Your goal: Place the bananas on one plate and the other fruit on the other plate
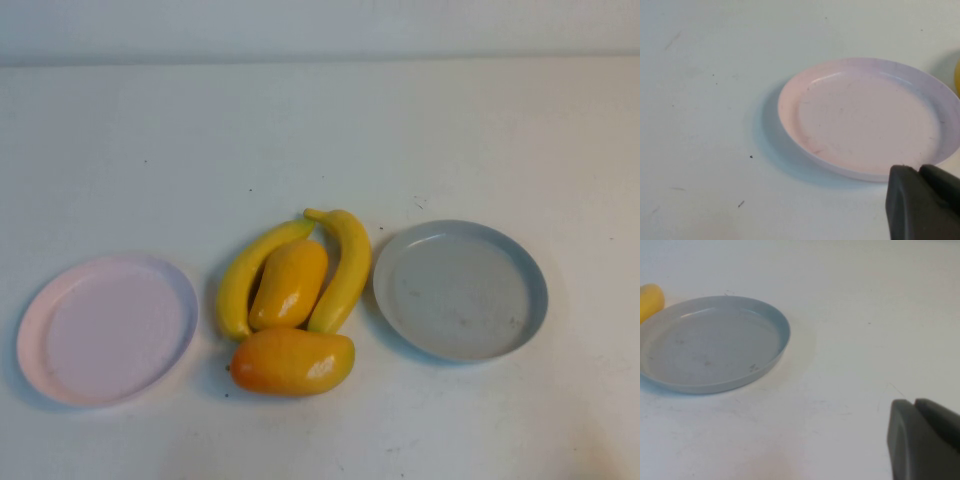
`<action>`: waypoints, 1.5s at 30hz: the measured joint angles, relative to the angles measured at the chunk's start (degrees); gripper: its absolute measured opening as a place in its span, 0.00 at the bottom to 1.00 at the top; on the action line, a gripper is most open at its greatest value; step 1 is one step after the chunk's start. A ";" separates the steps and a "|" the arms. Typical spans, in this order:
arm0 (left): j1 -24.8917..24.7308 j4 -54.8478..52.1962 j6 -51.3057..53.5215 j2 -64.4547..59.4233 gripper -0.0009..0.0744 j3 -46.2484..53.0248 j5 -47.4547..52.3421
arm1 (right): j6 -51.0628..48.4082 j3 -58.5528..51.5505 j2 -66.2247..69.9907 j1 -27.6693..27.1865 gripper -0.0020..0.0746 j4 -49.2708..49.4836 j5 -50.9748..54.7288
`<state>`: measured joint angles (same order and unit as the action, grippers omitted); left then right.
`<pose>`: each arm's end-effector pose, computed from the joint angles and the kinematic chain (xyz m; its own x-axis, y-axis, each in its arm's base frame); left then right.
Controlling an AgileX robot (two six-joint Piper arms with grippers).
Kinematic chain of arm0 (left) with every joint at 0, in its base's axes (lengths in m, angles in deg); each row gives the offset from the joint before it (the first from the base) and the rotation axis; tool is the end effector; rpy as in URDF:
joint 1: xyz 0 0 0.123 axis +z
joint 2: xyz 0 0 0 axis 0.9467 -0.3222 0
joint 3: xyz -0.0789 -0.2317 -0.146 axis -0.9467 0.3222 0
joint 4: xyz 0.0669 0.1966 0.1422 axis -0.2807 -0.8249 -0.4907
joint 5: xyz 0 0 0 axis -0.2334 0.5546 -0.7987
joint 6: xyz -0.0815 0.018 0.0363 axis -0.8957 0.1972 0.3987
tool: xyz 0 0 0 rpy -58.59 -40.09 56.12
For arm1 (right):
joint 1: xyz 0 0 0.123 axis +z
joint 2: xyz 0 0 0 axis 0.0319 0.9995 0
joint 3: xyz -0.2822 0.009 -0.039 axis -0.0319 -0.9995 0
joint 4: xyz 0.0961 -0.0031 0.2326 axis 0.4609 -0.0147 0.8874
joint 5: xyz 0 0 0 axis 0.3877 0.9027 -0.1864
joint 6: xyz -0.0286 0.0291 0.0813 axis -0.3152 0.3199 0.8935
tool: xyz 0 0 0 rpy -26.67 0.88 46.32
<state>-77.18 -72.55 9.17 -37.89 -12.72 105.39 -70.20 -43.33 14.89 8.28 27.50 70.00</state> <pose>0.0526 -0.0019 0.1715 -0.2944 0.0253 -0.9553 0.0654 0.9978 0.0063 0.0525 0.0079 0.1740 -0.2696 -0.0189 -0.9628 -0.1301 0.9914 0.0170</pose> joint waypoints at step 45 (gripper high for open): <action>0.00 20.89 -13.32 0.00 0.01 -3.30 -11.87 | 0.00 0.00 0.00 0.00 0.01 0.00 0.00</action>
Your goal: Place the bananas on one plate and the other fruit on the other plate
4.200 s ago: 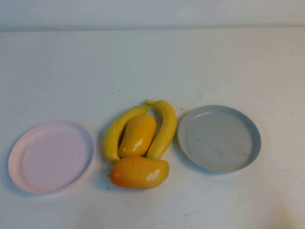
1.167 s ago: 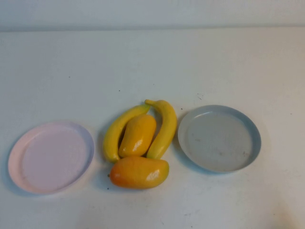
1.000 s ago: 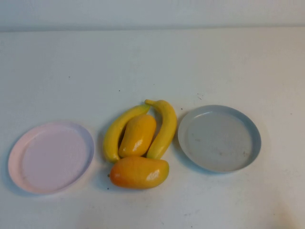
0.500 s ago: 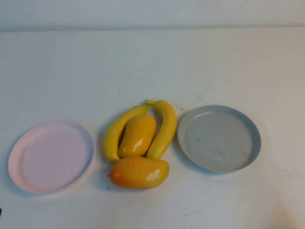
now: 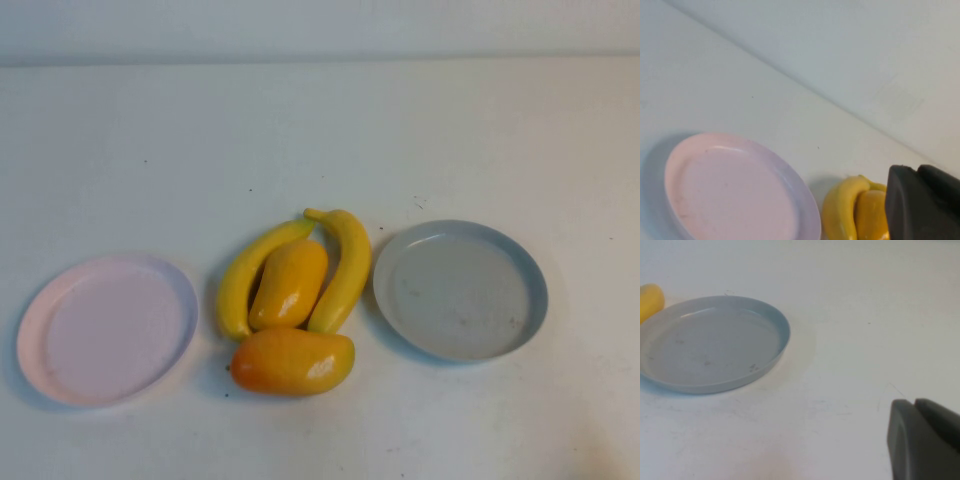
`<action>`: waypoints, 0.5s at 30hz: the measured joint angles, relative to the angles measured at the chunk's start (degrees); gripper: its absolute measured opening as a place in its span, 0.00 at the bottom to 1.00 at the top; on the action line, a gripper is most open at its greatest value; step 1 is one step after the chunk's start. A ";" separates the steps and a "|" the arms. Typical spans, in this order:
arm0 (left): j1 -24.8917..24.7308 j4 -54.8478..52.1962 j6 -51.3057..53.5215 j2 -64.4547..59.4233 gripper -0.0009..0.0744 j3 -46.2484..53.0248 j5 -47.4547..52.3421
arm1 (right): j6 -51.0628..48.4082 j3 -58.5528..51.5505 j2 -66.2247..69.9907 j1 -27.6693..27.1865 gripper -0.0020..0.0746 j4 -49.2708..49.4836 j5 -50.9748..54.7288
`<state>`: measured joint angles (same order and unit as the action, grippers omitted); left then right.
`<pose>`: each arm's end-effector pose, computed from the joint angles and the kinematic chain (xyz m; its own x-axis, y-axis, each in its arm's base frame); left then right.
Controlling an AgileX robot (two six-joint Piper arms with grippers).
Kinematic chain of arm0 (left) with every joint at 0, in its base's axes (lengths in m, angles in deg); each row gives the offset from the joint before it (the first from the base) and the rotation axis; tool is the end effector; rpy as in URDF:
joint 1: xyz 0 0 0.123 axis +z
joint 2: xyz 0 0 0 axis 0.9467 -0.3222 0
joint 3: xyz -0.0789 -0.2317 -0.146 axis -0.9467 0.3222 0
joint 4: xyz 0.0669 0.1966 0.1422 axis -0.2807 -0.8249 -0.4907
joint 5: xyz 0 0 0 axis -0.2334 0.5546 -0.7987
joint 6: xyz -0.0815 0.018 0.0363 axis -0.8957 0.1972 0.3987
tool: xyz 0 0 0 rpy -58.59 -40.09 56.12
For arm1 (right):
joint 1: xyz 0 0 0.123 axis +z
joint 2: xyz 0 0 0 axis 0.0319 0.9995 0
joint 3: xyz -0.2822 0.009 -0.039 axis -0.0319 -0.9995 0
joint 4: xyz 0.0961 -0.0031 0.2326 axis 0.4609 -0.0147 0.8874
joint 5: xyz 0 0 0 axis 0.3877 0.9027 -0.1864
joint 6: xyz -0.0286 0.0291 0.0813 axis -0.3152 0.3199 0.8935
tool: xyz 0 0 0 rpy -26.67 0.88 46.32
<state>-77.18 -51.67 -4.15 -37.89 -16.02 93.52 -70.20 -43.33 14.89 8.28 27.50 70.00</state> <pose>0.0531 -0.0094 0.2098 -0.1080 -0.5489 -0.8289 0.1040 0.8230 -0.5585 0.0525 0.0079 0.1740 -0.2696 -0.0189 -0.9628 -0.1301 0.9914 0.0170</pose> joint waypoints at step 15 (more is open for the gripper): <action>0.00 -0.32 16.09 -30.96 0.01 -30.98 37.39 | 0.00 0.00 0.00 0.00 0.01 0.00 0.00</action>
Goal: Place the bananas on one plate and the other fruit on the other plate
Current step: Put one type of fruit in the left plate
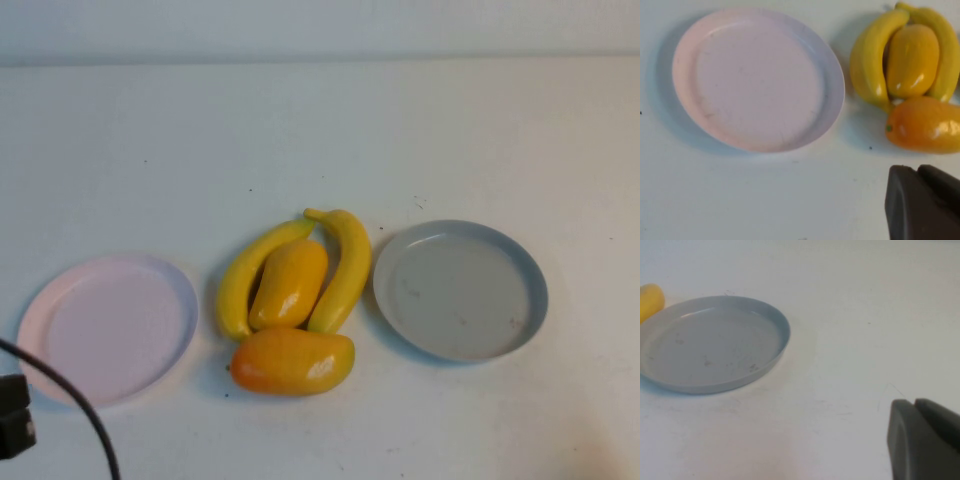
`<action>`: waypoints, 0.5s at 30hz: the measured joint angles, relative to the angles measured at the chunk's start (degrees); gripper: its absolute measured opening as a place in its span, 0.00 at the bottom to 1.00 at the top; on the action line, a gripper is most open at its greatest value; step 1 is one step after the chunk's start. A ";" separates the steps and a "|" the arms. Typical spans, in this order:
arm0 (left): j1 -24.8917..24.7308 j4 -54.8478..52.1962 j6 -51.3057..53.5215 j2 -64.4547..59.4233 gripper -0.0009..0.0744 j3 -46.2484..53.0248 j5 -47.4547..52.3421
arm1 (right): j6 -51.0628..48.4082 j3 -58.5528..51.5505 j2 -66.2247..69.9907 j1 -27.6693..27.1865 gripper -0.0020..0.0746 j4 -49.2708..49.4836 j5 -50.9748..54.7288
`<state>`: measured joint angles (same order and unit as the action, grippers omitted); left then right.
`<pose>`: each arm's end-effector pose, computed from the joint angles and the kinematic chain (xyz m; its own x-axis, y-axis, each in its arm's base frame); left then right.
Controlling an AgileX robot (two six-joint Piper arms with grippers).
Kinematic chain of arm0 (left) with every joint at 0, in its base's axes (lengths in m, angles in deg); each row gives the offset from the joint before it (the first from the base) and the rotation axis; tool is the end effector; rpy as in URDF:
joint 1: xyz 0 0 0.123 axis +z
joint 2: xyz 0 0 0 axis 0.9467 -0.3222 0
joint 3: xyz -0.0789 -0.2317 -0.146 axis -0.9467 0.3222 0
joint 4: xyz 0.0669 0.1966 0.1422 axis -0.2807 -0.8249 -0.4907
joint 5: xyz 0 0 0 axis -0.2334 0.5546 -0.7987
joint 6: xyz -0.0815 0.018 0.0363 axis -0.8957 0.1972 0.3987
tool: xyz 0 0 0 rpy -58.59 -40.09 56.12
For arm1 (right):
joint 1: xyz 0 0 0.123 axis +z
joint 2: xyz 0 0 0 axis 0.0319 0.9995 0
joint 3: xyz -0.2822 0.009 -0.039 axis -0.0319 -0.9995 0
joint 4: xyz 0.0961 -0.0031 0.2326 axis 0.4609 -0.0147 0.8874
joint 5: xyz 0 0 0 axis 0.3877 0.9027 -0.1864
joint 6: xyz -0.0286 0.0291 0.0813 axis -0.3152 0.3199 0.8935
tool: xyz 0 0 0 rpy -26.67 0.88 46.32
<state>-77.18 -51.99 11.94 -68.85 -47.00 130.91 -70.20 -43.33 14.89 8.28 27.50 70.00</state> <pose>0.0889 -0.0260 0.2974 -0.6597 -0.1565 -0.7350 0.0964 0.9524 -0.2893 0.0525 0.0079 0.1740 -0.2696 -0.0189 -0.9628 -0.1301 0.9914 0.0170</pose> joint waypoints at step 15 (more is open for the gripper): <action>-12.30 8.45 33.65 -34.69 0.01 -20.70 9.44 | 0.00 0.00 0.00 0.00 0.01 0.00 0.00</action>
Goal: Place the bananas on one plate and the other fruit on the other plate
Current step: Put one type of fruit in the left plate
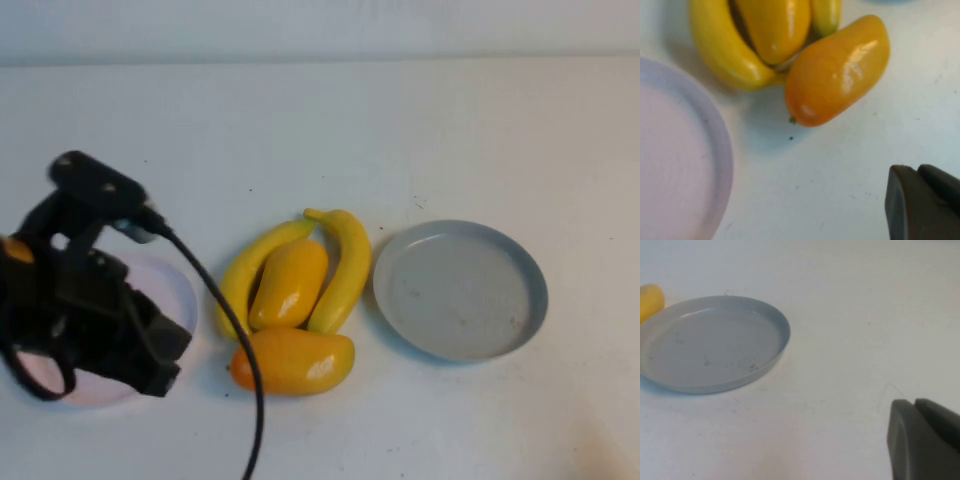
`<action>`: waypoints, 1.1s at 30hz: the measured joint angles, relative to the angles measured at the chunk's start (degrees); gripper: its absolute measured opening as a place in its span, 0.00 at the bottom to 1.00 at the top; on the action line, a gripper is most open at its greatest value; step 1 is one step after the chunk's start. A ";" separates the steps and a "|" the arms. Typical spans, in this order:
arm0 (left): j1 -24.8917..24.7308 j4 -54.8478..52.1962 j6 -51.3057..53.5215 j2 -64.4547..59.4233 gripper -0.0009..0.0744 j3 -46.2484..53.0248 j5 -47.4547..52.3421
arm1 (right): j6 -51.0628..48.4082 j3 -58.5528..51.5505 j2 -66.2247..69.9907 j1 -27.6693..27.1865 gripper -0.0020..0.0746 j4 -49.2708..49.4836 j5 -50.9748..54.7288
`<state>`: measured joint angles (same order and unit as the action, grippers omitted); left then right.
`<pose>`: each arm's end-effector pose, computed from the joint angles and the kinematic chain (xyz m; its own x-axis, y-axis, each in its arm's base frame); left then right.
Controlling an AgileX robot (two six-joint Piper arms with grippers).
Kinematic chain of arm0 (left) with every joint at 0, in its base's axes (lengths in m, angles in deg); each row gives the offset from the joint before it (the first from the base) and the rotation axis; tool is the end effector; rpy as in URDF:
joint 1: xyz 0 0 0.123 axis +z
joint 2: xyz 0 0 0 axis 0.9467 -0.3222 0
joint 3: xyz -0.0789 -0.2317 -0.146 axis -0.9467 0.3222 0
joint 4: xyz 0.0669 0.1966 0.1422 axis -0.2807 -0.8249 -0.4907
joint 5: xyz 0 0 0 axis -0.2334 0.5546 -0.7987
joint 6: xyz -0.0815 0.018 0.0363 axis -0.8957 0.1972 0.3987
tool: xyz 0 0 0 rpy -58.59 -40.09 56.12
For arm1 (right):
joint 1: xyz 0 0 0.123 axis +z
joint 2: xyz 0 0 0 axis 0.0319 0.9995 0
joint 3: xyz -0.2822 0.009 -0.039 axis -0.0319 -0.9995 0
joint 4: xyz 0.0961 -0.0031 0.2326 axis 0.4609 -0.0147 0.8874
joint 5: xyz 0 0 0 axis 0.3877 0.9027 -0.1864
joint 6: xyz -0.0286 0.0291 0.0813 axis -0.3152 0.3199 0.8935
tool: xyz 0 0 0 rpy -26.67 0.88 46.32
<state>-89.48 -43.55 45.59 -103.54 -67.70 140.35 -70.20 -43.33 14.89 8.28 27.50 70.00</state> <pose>0.1892 -0.0935 0.3137 -0.6580 0.5135 -0.5508 0.6733 0.7288 -0.1249 0.0525 0.0079 0.1740 -0.2696 -0.0189 -0.9628 -0.1301 0.9914 0.0170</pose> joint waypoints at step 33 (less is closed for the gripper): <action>-22.57 -20.84 11.53 -37.15 0.87 -24.12 9.14 | 0.00 0.00 0.00 0.00 0.01 0.00 0.00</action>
<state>-112.05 -64.39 57.12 -140.69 -91.82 149.49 -70.20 -43.33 14.89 8.28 27.50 70.00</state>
